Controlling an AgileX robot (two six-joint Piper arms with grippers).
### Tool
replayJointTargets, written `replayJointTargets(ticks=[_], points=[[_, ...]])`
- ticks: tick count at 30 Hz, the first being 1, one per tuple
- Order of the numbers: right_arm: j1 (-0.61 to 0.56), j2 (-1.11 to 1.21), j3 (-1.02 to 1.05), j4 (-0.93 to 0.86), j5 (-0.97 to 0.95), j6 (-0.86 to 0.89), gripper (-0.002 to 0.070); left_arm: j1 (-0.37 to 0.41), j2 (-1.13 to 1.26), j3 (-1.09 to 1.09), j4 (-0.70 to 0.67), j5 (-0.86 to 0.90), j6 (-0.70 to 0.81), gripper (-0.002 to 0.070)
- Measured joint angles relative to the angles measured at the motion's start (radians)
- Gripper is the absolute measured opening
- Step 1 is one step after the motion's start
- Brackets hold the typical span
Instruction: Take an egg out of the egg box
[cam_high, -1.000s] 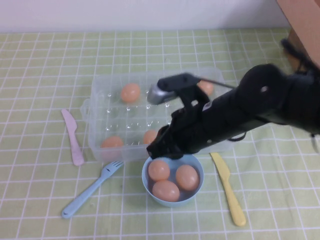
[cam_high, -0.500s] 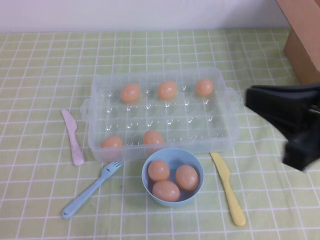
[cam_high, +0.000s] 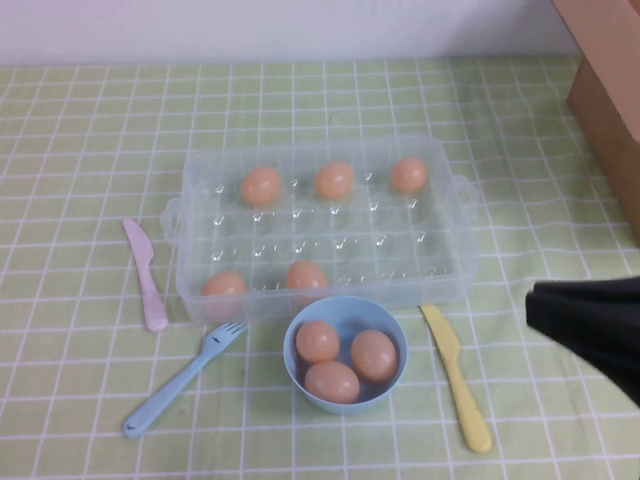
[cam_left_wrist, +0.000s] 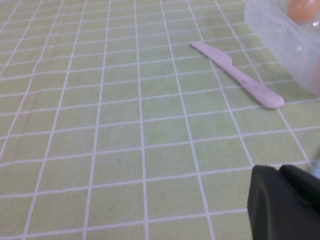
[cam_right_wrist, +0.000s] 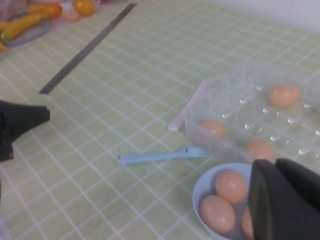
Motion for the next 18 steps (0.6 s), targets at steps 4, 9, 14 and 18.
replayJointTargets(ticks=[4,9,14,18], points=[[0.0,-0.001,0.031,-0.026,0.042,0.0,-0.0017,0.0,0.0,0.0,0.0,0.0,0.0,-0.0004],[0.0,-0.028,0.119,-0.03,0.029,0.0,-0.0017,0.0,0.0,0.0,0.0,0.0,0.0,-0.0004],[0.0,-0.138,0.248,-0.03,-0.073,0.0,-0.0017,0.0,0.0,0.0,0.0,0.0,0.0,-0.0004],[0.0,-0.239,0.352,-0.03,-0.188,0.0,-0.0017,0.0,0.0,0.0,0.0,0.0,0.0,-0.0005]])
